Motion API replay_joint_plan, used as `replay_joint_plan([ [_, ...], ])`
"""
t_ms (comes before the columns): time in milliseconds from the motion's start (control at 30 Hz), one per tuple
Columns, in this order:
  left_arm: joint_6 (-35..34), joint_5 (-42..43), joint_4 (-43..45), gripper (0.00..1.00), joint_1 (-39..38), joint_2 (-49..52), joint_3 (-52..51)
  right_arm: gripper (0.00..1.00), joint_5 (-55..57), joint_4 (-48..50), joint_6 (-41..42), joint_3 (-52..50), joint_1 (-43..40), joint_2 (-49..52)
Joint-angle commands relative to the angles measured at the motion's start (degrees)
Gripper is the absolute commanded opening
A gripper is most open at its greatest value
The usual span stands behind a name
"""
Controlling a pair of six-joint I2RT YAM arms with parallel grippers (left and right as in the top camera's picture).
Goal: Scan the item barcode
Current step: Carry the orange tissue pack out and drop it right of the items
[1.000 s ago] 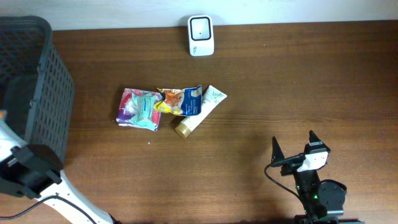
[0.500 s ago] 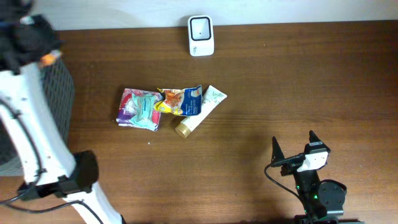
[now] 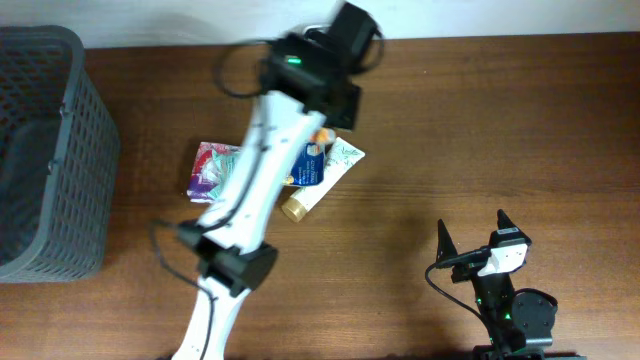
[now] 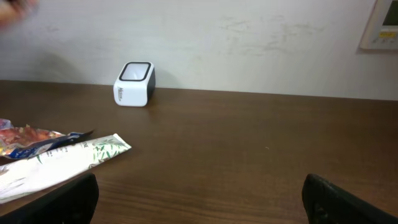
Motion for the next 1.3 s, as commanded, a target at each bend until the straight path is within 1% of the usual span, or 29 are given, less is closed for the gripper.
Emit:
replay_joint_plan([
  [0, -0.79, 2.47, -0.26, 0.00, -4.09, 5.18, -0.13, 0.99, 0.24, -0.07, 0.44, -0.46, 0.33, -0.37],
  [167, -0.76, 3.87, -0.26, 0.00, -10.08, 10.84, -1.07, 0.99, 0.24, -0.09, 0.44, -0.46, 0.33, -0.37],
  [267, -0.79, 3.80, -0.26, 0.00, -12.04, 13.49, -3.19, 0.99, 0.24, -0.07, 0.44, -0.46, 0.33, -0.37],
  [367, -0.83, 3.45, -0.09, 0.00, -12.02, 15.08, -5.75, 0.99, 0.26, -0.07, 0.44, -0.46, 0.33, -0.37],
  [433, -2.27, 0.02, 0.39, 0.00, -11.47, 15.19, -8.04, 0.99, 0.24, -0.07, 0.44, -0.46, 0.33, -0.37],
  [567, -2.80, -0.13, 0.59, 0.01, -10.29, 15.23, -10.19, 0.99, 0.24, -0.09, 0.44, -0.46, 0.33, -0.37],
  [633, -2.99, -0.11, 0.39, 0.52, -10.05, 15.23, -10.34, 0.99, 0.24, -0.09, 0.44, -0.46, 0.33, -0.37],
  [700, -2.97, -0.09, 0.26, 0.72, -10.05, 15.23, -10.32, 0.99, 0.24, -0.07, 0.44, -0.46, 0.33, -0.37],
  [733, -2.97, -0.09, 0.13, 0.76, -10.05, 15.17, -10.25, 0.99, 0.24, -0.07, 0.44, -0.46, 0.33, -0.37],
  [767, -2.95, -0.07, -0.15, 0.88, -10.05, 14.88, -9.97, 0.99, 0.24, -0.09, 0.44, -0.46, 0.33, -0.37],
  [800, -2.91, -0.09, -0.28, 0.97, -10.05, 14.49, -9.57, 0.99, 0.24, -0.07, 0.44, -0.46, 0.33, -0.37],
  [833, -2.67, -0.11, -0.28, 1.00, -10.05, 13.79, -9.16, 0.99, 0.24, -0.09, 0.44, -0.46, 0.33, -0.37],
  [900, -1.38, -0.20, -0.28, 0.99, -9.57, 10.38, -7.37, 0.99, 0.24, -0.07, 0.44, -0.46, 0.33, -0.37],
  [967, -0.92, -2.23, -0.26, 0.99, -7.91, 5.22, -5.20, 0.99, 0.24, -0.07, 0.44, -0.46, 0.33, -0.37],
  [1067, 0.17, -5.31, -0.26, 0.99, -4.04, -2.47, -2.93, 0.98, 0.24, -0.09, 0.44, -0.46, 0.33, -0.37],
  [1200, 4.35, -5.11, -0.26, 0.99, 4.59, -13.79, -2.69, 0.99, 0.24, -0.07, 0.44, -0.46, 0.33, -0.37],
  [1267, 7.91, -1.75, -0.26, 0.99, 10.08, -20.39, -2.69, 0.99, 0.24, -0.07, 0.44, -0.46, 0.33, -0.37],
])
